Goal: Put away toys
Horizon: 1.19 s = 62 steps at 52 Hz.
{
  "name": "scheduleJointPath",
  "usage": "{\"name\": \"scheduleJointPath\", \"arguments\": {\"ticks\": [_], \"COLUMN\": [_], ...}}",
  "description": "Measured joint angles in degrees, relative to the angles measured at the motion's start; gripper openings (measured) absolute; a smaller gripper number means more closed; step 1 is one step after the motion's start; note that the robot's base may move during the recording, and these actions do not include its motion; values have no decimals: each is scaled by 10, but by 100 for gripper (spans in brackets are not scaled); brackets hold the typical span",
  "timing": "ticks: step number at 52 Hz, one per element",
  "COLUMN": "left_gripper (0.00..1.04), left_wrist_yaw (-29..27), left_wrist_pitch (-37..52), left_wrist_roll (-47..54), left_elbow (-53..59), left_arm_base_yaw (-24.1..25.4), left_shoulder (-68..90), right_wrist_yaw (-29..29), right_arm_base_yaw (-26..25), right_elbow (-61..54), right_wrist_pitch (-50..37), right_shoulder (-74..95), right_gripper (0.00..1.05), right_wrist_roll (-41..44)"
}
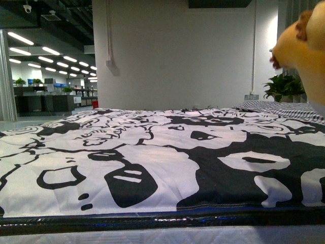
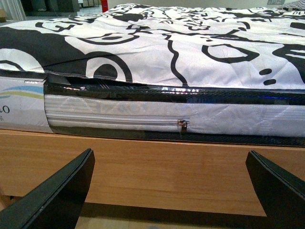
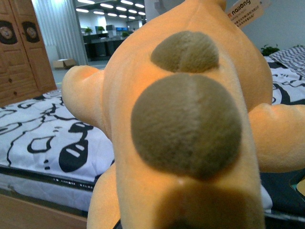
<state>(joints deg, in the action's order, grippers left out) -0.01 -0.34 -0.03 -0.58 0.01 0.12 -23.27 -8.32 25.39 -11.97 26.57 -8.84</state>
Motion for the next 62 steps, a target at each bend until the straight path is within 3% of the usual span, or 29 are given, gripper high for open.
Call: {"name": "scheduleJointPath", "arguments": {"ticks": [7, 12, 15, 18, 24, 31, 62], "left_gripper": [98, 98, 98, 98, 98, 98, 98], "left_wrist_yaw": [0, 0, 0, 0, 0, 0, 0], "left_wrist_pitch": [0, 0, 0, 0, 0, 0, 0], "left_wrist_roll": [0, 0, 0, 0, 0, 0, 0], "left_elbow": [0, 0, 0, 0, 0, 0, 0], "left_arm_base_yaw": [0, 0, 0, 0, 0, 0, 0], "left_shoulder": [0, 0, 0, 0, 0, 0, 0], "right_wrist_yaw": [155, 287, 339, 368, 383, 377, 372], "right_arm_base_yaw": [152, 287, 344, 368, 363, 300, 294], "right_elbow": [-76, -122, -149, -169, -198, -239, -240], "right_wrist_pitch": [23, -14, -46, -63, -69, -63, -63], "right_shoulder": [-96, -116, -115, -116, -131, -179, -182], "right_gripper": [7, 7, 7, 7, 7, 7, 7], "right_wrist_roll": [44, 74, 89, 98, 94, 69, 63]}}
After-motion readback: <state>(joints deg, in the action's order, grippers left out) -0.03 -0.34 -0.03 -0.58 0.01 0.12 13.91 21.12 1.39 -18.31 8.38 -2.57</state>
